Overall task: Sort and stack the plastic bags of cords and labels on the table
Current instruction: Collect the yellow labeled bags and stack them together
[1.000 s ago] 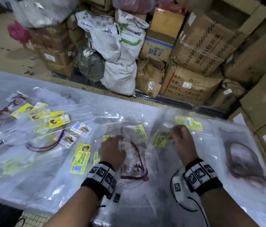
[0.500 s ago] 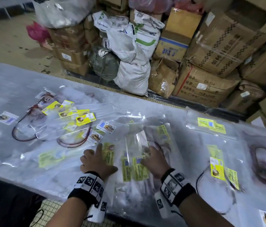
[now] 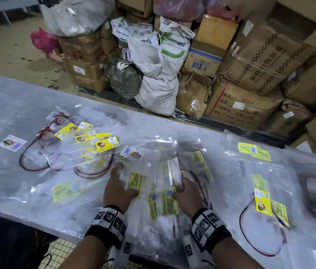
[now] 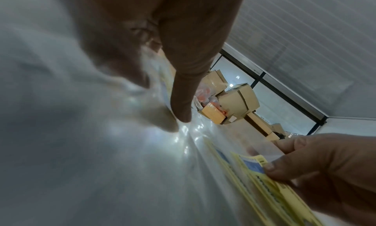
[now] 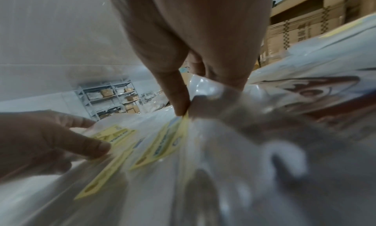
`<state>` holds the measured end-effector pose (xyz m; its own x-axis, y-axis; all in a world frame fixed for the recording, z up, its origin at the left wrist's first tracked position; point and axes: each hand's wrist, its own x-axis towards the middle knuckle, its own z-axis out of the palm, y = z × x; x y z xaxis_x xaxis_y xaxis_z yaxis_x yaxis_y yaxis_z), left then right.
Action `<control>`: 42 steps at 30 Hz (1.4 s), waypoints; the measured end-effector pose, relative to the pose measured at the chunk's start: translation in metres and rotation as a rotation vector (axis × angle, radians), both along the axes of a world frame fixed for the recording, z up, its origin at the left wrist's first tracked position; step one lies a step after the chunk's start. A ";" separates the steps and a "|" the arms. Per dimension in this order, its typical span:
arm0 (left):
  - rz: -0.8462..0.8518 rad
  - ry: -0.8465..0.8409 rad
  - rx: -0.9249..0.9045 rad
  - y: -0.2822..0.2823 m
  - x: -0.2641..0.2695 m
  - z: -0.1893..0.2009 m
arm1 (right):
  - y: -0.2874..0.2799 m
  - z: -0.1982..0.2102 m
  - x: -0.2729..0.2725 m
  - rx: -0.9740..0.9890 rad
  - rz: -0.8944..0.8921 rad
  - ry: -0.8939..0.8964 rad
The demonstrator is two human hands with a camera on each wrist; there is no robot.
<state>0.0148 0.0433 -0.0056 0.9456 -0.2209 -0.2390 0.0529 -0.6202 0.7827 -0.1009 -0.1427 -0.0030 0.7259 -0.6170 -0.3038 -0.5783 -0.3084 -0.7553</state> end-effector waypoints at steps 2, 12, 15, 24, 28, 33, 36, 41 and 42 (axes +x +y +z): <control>0.012 0.000 -0.007 -0.002 0.001 0.005 | -0.002 0.004 -0.001 0.094 -0.020 -0.055; -0.096 0.161 -0.436 -0.044 -0.013 0.019 | 0.004 0.012 0.007 0.695 -0.093 -0.251; -0.132 0.097 -0.159 -0.057 -0.018 0.009 | 0.007 0.006 0.007 0.829 -0.103 -0.256; -0.293 0.058 0.301 -0.047 -0.021 0.007 | -0.043 0.008 -0.026 0.471 -0.124 -0.260; -0.360 -0.014 0.442 -0.037 -0.024 -0.006 | -0.062 -0.007 -0.036 0.468 -0.128 -0.206; -0.306 -0.026 0.438 -0.039 -0.011 -0.009 | -0.062 -0.015 -0.040 0.515 -0.168 -0.213; -0.291 -0.005 0.418 -0.036 -0.005 -0.007 | -0.059 -0.017 -0.040 0.523 -0.162 -0.216; -0.232 0.002 0.433 -0.035 -0.006 -0.007 | -0.052 -0.021 -0.040 0.557 -0.163 -0.228; -0.219 -0.005 0.437 -0.035 -0.007 -0.006 | -0.051 -0.020 -0.039 0.555 -0.162 -0.223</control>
